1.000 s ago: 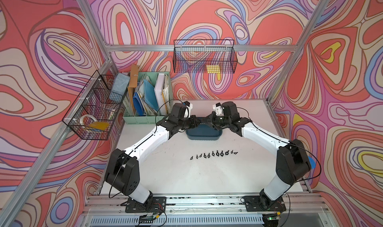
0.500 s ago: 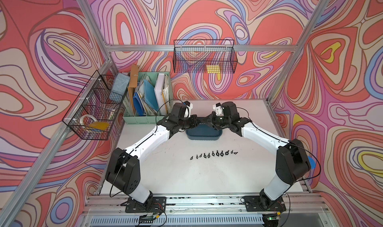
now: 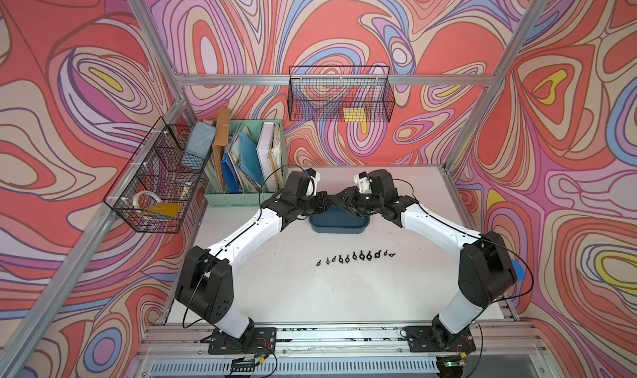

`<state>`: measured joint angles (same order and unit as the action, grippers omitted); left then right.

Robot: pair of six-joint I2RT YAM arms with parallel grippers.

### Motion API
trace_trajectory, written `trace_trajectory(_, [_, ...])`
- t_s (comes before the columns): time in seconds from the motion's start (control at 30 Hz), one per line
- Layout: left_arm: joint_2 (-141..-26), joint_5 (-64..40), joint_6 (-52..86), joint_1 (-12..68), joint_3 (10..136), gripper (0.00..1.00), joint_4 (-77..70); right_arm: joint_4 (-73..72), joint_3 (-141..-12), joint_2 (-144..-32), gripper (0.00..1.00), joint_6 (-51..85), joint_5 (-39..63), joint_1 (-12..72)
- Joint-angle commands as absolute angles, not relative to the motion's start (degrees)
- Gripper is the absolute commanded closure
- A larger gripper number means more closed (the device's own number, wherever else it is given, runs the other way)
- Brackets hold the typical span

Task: Take out the wing nut from the storage box
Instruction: Pick up the wing nut from the storage box.

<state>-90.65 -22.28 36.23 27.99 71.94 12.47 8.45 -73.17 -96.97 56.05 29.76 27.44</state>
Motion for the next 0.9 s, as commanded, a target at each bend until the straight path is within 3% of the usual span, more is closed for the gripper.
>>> trace_trajectory(0.0, [-89.66, -20.86, 34.3, 27.95, 72.01, 1.0, 14.64, 10.08, -72.52, -95.64, 0.48, 53.95, 28.44, 26.13])
trace_trajectory(0.27, [-84.07, -15.32, 31.18, 27.95, 66.28, 1.0, 20.77, 13.6, -72.44, -95.38, 0.22, 49.58, 25.36, 24.58])
trace_trajectory(0.37, [-81.44, -12.62, 29.99, 28.0, 63.07, 1.0, 22.74, 13.87, -72.42, -96.06, 0.02, 48.64, 25.22, 24.34])
trace_trajectory(0.87, [-72.42, -0.29, 33.89, 37.07, 43.44, 1.0, 23.16, 15.83, -73.46, -98.39, 0.02, 46.54, 26.45, 24.19])
